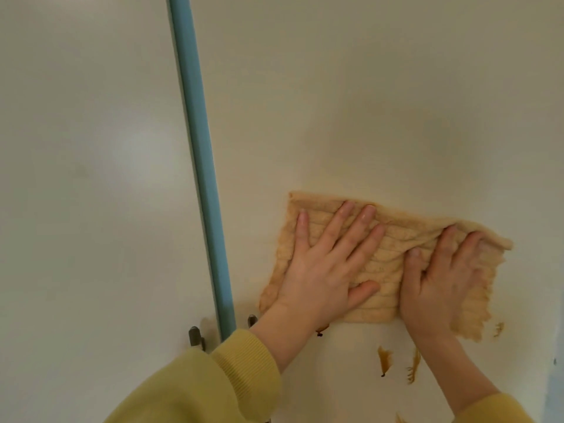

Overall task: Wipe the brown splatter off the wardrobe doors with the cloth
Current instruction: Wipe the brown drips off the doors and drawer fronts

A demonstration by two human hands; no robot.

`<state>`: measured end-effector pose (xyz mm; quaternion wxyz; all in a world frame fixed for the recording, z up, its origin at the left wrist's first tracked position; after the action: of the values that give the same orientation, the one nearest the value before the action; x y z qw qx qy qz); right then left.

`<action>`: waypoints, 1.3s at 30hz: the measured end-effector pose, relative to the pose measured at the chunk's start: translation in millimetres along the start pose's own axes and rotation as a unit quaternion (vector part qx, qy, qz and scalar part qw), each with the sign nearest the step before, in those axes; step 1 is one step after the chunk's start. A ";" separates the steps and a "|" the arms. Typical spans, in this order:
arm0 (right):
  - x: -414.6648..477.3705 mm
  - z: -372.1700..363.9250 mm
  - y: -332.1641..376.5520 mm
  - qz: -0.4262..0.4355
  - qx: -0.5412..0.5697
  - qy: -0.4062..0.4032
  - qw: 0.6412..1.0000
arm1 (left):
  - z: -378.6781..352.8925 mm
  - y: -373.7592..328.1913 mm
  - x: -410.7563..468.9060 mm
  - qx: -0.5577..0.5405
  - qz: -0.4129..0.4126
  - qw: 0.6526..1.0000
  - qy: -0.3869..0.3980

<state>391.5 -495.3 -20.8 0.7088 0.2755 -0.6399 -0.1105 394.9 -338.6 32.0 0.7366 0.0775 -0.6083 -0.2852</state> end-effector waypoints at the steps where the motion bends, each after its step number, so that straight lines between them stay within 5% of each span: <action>1: -1.0 -1.6 6.3 0.002 0.002 0.001 1.000 | 1.5 5.3 -2.7 0.000 0.004 1.000 0.000; 14: -9.7 -8.6 26.6 0.078 -0.029 0.007 0.997 | 7.5 15.5 -25.6 -0.010 0.101 0.995 0.026; 33: -19.6 2.8 -64.5 0.358 -0.089 -0.008 0.930 | -42.3 -90.1 -102.2 0.011 0.241 0.970 -0.003; 39: -13.2 11.2 -103.0 0.366 -0.083 -0.015 0.927 | -54.6 -128.0 -96.8 0.012 0.252 0.968 -0.003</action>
<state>398.8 -576.2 -86.5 0.7108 -0.0398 -0.6952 0.0997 395.1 -407.1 -123.0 0.7816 -0.0704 -0.6141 -0.0836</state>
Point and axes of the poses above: each hand's wrist, its own x-axis towards the middle knuckle, its own z-axis out of the back of the hand, y = z × x, the point moved 3 cm from there along x, towards the middle knuckle, and after that the axes turned 7 degrees about z, right-handed, at the moved point
